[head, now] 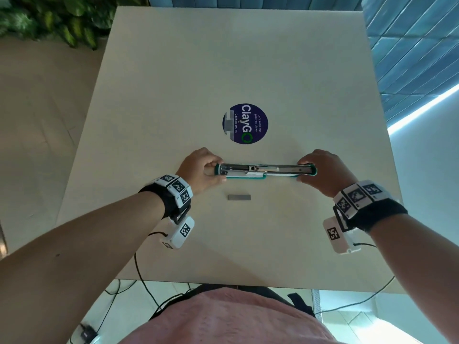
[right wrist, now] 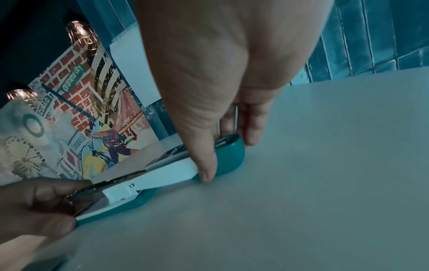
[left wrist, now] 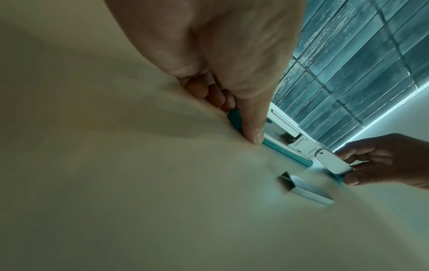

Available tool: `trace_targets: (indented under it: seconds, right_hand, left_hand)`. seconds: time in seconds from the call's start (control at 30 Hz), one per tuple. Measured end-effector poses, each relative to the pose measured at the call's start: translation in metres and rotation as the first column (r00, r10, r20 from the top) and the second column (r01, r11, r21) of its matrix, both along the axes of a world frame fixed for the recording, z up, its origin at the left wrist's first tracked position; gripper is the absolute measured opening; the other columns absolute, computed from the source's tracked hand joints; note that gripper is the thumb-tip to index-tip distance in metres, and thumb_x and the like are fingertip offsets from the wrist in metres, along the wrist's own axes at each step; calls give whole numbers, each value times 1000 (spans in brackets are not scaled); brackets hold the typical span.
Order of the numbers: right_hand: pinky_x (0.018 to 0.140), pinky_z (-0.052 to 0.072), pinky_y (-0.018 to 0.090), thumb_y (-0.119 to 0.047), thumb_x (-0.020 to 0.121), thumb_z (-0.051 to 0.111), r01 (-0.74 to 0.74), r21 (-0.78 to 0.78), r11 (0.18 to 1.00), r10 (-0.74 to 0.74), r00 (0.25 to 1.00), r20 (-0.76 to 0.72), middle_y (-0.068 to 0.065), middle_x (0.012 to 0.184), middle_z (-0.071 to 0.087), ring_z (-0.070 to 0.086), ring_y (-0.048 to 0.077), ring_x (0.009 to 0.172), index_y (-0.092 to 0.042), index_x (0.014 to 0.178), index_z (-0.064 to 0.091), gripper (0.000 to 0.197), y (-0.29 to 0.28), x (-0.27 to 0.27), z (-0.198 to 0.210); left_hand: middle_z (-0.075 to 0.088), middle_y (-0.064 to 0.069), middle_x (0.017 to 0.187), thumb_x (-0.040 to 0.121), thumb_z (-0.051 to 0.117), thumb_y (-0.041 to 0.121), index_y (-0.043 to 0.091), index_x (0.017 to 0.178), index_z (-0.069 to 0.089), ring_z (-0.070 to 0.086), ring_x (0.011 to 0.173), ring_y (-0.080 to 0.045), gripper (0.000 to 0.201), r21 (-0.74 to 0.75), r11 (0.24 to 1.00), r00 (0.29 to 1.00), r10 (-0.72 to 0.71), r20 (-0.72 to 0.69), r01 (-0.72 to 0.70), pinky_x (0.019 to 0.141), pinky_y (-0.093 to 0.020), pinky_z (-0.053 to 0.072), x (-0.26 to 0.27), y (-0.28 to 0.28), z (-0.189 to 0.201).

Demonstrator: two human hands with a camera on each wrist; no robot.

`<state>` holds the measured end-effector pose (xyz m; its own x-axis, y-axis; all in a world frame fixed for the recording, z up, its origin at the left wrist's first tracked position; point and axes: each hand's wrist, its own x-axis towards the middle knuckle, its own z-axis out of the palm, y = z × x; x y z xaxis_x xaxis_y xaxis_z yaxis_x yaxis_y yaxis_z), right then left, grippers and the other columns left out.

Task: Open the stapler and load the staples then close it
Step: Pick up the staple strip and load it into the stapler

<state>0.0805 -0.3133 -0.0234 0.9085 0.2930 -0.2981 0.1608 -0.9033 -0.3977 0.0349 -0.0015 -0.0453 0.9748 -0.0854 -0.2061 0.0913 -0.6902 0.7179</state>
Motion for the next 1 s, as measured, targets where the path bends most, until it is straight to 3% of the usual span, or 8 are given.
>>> trace_targets:
  seconds: [0.2,0.3,0.43,0.53,0.6,0.67,0.9,1.0]
  right_hand:
    - [78,36,26,-22,73,74,-29,14,999,29,1000,8,-2,84,53,57,26,89,-18,99,69,27,-2,-1,-6]
    - [77,37,27,-21,74,73,-21,29,999,21,1000,19,-1,83,53,57,25,87,-19,97,69,24,-2,-1,-8]
    - [76,38,27,-21,74,72,-29,39,999,27,999,35,-1,84,53,52,21,82,-19,97,69,23,-2,-2,-8]
    - [74,35,26,-22,75,72,-29,32,999,27,999,45,-2,81,52,51,20,81,-21,94,69,19,-3,-3,-10]
    - [74,34,26,-24,75,71,-39,19,999,38,998,43,-3,79,50,52,21,81,-23,92,69,17,-4,-2,-11]
    - [74,35,26,-24,74,72,-45,18,999,44,998,34,-3,80,51,51,21,81,-22,93,69,19,-4,-1,-12]
    - [74,34,26,-23,75,72,-49,34,998,48,998,28,-2,81,52,52,20,80,-23,93,69,18,-5,0,-12]
    - [73,34,26,-23,75,72,-47,39,998,46,999,25,-2,80,52,53,21,79,-24,91,69,16,-5,-1,-13]
  left_hand:
    - [56,-3,91,62,80,21,17,99,63,55,85,-20,42,39,999,999,-33,-13,33,81,-34,49,-1,0,2]
    - [51,-4,90,61,77,24,15,90,51,47,82,-20,40,62,998,996,-13,84,7,74,-32,44,-8,2,7]
    - [51,0,79,71,67,23,16,76,49,44,75,-18,20,112,961,945,-270,187,253,69,-33,42,-32,-16,28]
    - [60,-1,94,78,67,25,17,96,62,53,90,-17,21,156,908,917,-399,28,390,80,-36,49,-47,-33,24]
    - [59,-3,108,82,65,27,17,117,58,52,104,-18,37,199,892,913,-405,-40,405,88,-35,47,-51,-39,14]
    - [58,-4,112,84,62,25,15,121,56,50,109,-20,39,223,897,923,-383,-37,382,89,-37,47,-52,-42,9]
    - [62,-7,92,82,60,16,10,96,67,56,92,-24,16,217,912,928,-369,58,349,76,-43,53,-47,-45,6]
    - [62,-6,84,77,64,16,12,86,66,55,83,-22,9,199,930,927,-341,155,309,69,-38,52,-36,-42,17]
